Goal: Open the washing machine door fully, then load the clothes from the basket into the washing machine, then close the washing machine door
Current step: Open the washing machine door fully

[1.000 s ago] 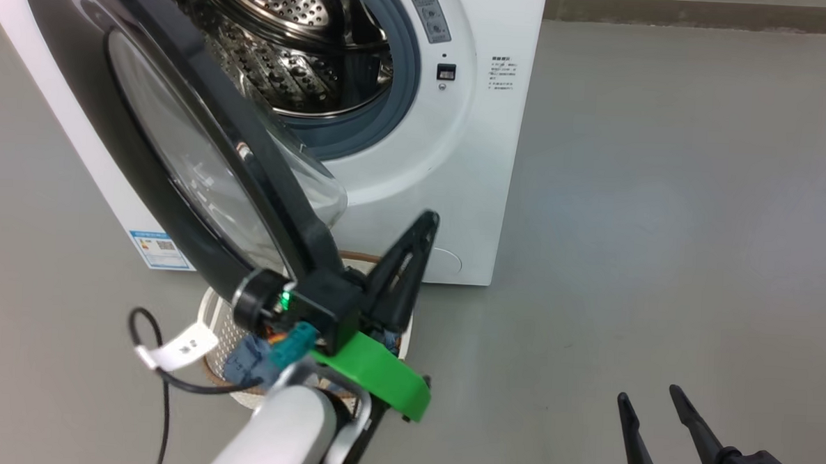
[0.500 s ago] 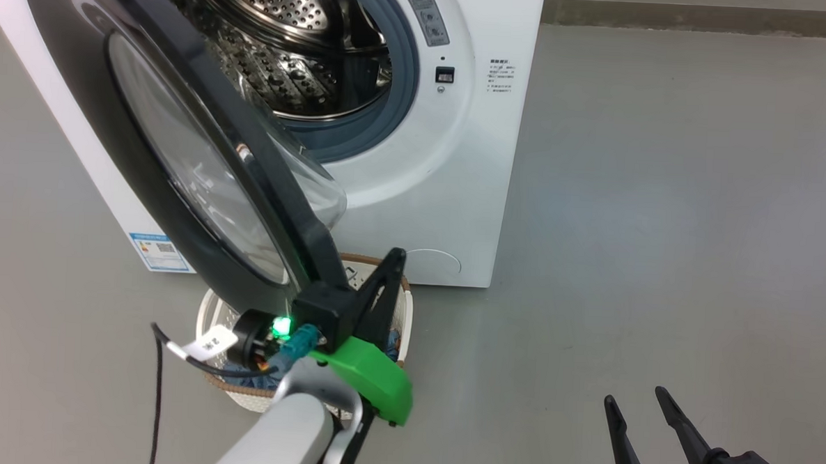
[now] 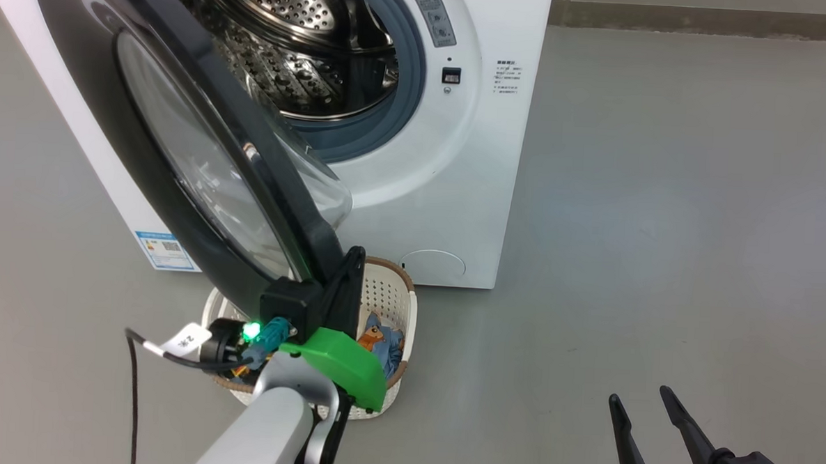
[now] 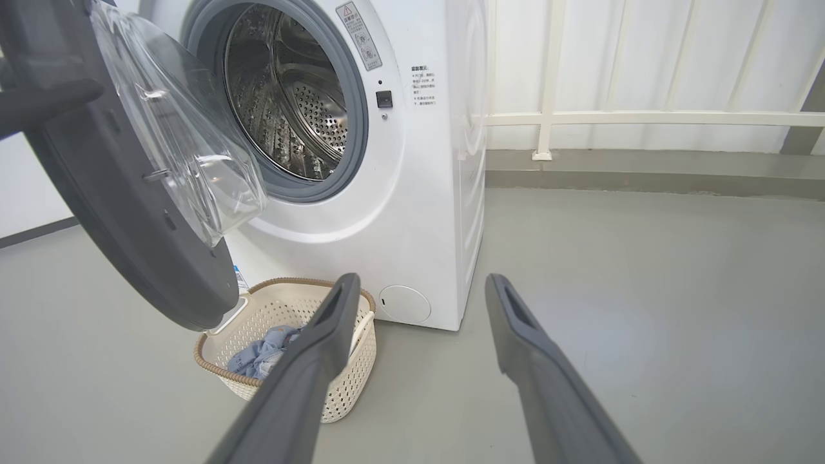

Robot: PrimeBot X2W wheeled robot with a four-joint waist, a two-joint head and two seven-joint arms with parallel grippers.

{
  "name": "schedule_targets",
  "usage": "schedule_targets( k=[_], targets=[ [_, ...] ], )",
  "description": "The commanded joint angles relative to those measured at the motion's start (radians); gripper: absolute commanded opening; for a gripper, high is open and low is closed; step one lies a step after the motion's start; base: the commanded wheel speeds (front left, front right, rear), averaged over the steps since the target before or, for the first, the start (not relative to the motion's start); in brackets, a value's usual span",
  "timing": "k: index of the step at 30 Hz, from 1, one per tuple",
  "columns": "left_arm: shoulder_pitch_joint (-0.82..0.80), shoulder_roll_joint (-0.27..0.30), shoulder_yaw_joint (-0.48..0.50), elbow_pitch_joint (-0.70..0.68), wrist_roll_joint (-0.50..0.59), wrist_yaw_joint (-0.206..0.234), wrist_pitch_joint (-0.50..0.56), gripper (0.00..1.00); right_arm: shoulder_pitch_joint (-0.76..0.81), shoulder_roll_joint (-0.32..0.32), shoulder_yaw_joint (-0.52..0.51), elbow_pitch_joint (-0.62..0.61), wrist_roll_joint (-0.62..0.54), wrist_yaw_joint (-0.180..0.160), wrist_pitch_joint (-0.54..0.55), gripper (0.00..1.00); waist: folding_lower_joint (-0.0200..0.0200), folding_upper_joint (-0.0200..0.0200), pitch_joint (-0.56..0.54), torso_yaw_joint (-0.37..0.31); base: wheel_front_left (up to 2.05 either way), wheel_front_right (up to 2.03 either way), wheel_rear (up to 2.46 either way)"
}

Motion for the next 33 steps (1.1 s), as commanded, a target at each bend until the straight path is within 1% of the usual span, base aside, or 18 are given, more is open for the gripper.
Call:
schedule_targets(
  k=[1,14,22,28,33],
  targets=[
    [-0.03,0.017,0.035,-0.011,-0.014,0.011,0.001,0.0,-0.031,-0.009,0.023,-0.022,0.006,0.002,-0.011,1.0,0.0,0.0,0.001,0.001,0.0,0.0,0.0],
    [0.004,0.046,0.054,-0.017,-0.025,0.048,-0.001,0.0,-0.038,-0.009,0.018,-0.024,0.014,0.002,-0.012,1.0,0.0,0.0,0.024,0.005,0.0,0.0,0.0],
    [0.061,0.065,0.05,-0.071,-0.025,0.075,-0.004,0.0,-0.043,-0.009,0.017,-0.021,0.017,0.002,-0.013,1.0,0.0,0.0,0.037,0.014,0.0,0.0,0.0],
    [0.099,0.081,0.06,-0.132,-0.025,0.106,-0.013,0.0,-0.05,-0.009,0.018,-0.019,0.018,0.002,-0.013,1.0,0.0,0.0,0.046,0.024,0.0,0.0,0.0],
    [0.141,0.107,0.066,-0.193,-0.017,0.138,-0.014,0.0,-0.05,-0.009,0.015,-0.016,0.017,0.002,-0.014,1.0,0.0,0.0,0.047,0.038,0.0,0.0,0.0]
  ],
)
